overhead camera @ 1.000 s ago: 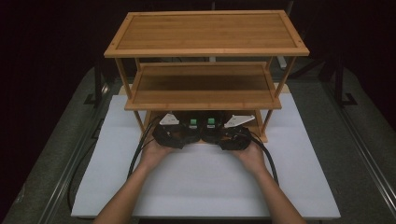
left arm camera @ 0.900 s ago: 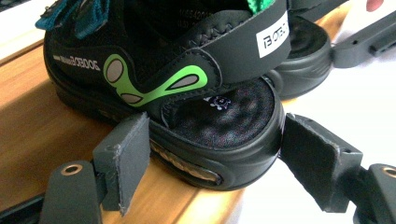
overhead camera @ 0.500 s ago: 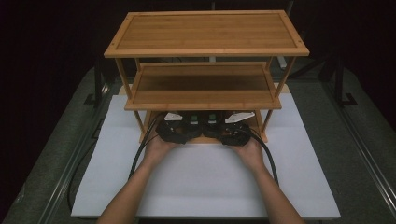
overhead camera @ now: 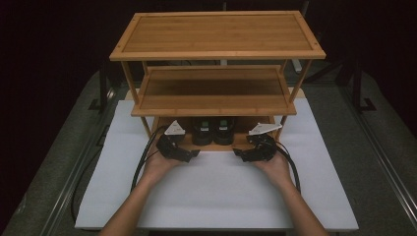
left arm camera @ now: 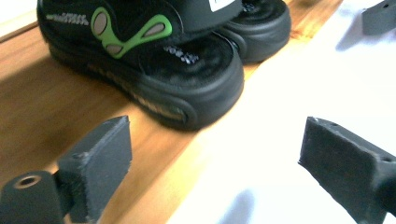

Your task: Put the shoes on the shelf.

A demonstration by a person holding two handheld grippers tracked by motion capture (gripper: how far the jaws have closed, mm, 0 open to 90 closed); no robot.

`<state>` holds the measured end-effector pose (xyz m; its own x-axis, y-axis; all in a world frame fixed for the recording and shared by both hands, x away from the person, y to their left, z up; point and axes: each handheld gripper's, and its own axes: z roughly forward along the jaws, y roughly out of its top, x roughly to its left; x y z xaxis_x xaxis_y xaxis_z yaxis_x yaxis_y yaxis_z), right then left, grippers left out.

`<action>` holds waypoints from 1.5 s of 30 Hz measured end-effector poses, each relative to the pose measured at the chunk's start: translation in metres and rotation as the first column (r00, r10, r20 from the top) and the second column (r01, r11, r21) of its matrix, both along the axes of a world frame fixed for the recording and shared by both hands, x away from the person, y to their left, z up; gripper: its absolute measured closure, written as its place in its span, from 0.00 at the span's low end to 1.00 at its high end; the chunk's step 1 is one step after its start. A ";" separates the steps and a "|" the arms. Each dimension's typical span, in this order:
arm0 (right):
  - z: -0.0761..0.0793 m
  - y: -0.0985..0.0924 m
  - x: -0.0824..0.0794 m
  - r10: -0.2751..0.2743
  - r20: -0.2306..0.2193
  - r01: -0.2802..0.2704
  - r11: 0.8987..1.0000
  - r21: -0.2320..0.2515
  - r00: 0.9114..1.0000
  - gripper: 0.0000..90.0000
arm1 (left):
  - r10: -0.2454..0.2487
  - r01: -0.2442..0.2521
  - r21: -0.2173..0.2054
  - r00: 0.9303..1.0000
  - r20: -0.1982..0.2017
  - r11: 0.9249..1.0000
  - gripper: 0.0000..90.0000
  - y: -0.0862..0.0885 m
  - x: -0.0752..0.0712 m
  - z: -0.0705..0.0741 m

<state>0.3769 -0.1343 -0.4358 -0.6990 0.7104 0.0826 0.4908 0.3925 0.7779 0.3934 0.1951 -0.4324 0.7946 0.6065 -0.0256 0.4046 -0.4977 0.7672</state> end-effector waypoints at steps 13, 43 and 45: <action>0.003 -0.041 -0.041 -0.036 -0.012 0.036 0.999 0.006 0.999 0.09 | 0.019 -0.018 0.022 1.000 -0.020 1.000 0.00 0.040 -0.047 0.007; -0.020 -0.130 -0.129 -0.235 -0.031 0.232 0.969 -0.088 0.971 0.03 | 0.146 -0.141 0.110 0.989 -0.034 0.984 0.00 0.134 -0.141 -0.020; -0.022 -0.128 -0.128 -0.239 -0.048 0.232 0.966 -0.115 0.970 0.03 | 0.147 -0.143 0.107 0.988 -0.036 0.984 0.00 0.135 -0.141 -0.020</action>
<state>0.2492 -0.2626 -0.4580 -0.5069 0.8613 0.0334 0.6245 0.3403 0.7029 0.2526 0.3299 -0.4522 0.6976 0.7164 0.0110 0.5099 -0.5072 0.6948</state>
